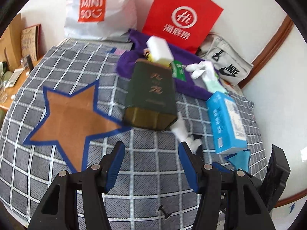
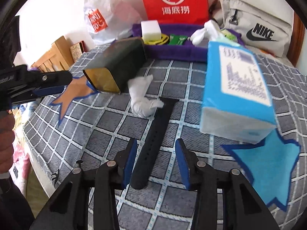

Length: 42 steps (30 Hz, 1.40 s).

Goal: Organize soft objects
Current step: 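Move the left tool toward the white tissue while the right tool approaches the black strap, then grasp the white tissue with the left tool while the right tool grasps the black watch strap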

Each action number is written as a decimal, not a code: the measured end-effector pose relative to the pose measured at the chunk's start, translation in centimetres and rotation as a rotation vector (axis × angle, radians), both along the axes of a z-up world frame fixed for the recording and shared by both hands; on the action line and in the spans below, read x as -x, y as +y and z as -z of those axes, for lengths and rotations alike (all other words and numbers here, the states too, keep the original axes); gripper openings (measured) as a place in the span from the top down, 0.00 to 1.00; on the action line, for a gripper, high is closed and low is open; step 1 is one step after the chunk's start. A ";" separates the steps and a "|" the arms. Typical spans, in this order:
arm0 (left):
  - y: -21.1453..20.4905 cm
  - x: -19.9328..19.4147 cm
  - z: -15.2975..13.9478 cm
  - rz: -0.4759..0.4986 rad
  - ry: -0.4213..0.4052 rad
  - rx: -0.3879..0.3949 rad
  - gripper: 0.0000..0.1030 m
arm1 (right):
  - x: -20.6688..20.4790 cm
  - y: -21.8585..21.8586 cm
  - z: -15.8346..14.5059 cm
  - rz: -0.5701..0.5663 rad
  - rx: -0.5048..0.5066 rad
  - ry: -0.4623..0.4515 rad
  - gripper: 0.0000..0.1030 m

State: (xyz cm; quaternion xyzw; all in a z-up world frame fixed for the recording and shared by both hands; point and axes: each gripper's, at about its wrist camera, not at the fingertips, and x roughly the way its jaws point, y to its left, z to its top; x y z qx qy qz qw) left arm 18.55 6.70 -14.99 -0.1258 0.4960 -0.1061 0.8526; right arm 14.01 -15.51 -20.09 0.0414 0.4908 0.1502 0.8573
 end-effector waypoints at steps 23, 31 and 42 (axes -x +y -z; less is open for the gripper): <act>-2.4 -0.2 2.6 0.036 0.049 -0.028 0.46 | 4.5 -4.0 0.4 -0.110 0.050 -0.011 0.77; -3.8 0.2 2.6 0.062 0.051 -0.049 0.46 | 3.6 -2.3 0.8 -0.067 0.108 -0.114 0.77; -8.2 -1.0 3.3 0.110 0.041 -0.048 0.46 | 4.8 -5.3 0.2 -0.055 0.096 -0.119 0.80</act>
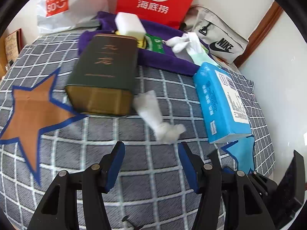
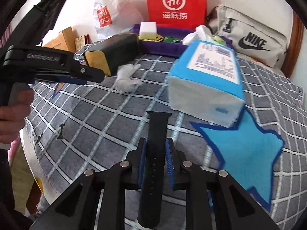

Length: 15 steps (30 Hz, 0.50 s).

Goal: Organize soft objects
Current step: 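Grasp the white tissue with the left tool while the right tool grasps the black watch strap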

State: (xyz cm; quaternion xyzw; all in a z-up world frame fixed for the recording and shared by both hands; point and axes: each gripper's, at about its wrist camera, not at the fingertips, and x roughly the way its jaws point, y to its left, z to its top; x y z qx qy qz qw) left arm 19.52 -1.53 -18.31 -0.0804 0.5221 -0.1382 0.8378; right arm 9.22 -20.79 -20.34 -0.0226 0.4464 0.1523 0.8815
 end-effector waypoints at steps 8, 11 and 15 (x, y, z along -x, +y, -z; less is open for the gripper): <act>-4.1 -1.7 1.5 0.044 -0.015 -0.082 0.46 | 0.4 -2.8 -0.2 0.030 -0.025 -0.009 0.80; -5.0 -2.1 2.2 0.047 -0.016 -0.119 0.46 | 0.0 -3.3 0.6 0.029 -0.027 0.025 0.80; -5.9 -2.3 2.2 0.054 -0.055 -0.199 0.51 | -0.1 -4.0 0.9 0.045 -0.095 0.011 0.79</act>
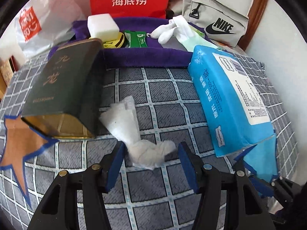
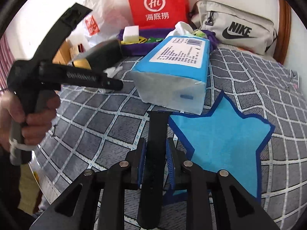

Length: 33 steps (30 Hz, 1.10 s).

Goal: Organize soft objects
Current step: 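Grasp the white tissue with the left tool while the right tool grasps the black watch strap, then lift the tissue and strap and carry both toward the purple towel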

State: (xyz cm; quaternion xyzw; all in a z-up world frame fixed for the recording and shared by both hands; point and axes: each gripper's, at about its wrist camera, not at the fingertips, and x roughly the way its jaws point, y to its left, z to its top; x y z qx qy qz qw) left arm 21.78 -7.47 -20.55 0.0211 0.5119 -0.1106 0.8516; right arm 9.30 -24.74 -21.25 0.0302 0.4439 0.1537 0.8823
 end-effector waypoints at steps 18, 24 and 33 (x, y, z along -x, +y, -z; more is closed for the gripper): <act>3.2 2.8 -2.8 -0.002 -0.004 0.099 0.73 | 1.4 0.7 -2.6 -0.007 0.021 -0.026 0.80; 4.1 4.0 -5.2 0.005 -0.053 0.138 0.73 | 1.7 0.4 -5.0 0.005 -0.029 -0.049 0.80; 5.8 4.2 -8.7 -0.019 -0.112 0.167 0.73 | 1.0 0.8 -8.8 0.007 -0.035 -0.109 0.80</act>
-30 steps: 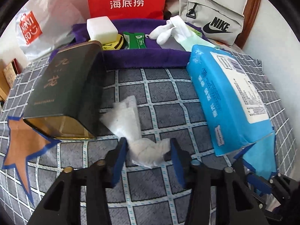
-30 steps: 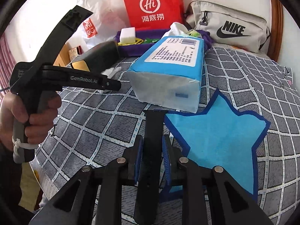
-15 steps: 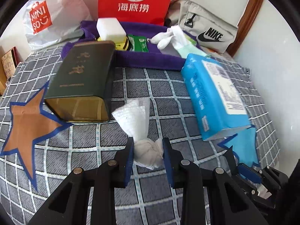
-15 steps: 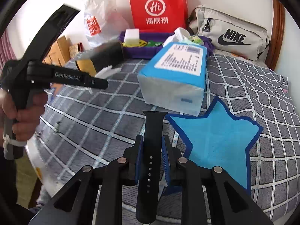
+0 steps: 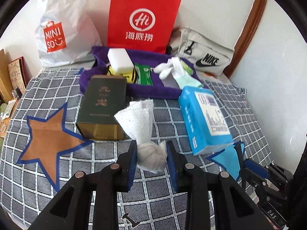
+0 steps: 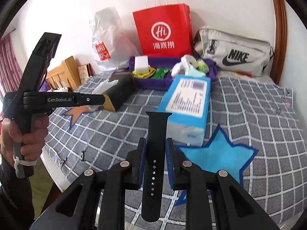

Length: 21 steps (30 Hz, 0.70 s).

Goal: Organize soft objects
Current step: 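Lift the tissue and strap and carry both toward the purple towel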

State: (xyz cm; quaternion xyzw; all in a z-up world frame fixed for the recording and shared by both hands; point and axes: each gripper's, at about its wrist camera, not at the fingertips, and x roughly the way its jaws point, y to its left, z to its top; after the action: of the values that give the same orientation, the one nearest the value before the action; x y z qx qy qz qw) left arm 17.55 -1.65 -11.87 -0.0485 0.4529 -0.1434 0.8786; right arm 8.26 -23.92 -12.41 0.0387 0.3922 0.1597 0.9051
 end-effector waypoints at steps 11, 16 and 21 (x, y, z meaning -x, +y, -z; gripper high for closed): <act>0.9 -0.6 -3.2 -0.006 -0.051 0.012 0.73 | -2.2 1.0 -2.7 -0.010 -0.013 -0.034 0.80; 0.9 -1.4 -4.2 -0.009 -0.061 0.013 0.73 | -3.7 1.0 -3.7 0.008 -0.004 -0.041 0.80; 1.0 -2.3 -4.7 -0.016 -0.067 0.017 0.73 | -5.6 0.6 -4.7 0.036 0.005 -0.051 0.80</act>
State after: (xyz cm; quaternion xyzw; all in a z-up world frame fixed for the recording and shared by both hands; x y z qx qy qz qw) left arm 19.86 -0.63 -7.13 -0.0549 0.4214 -0.1418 0.8940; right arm 13.90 -23.34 -7.70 0.0394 0.3688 0.1433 0.9175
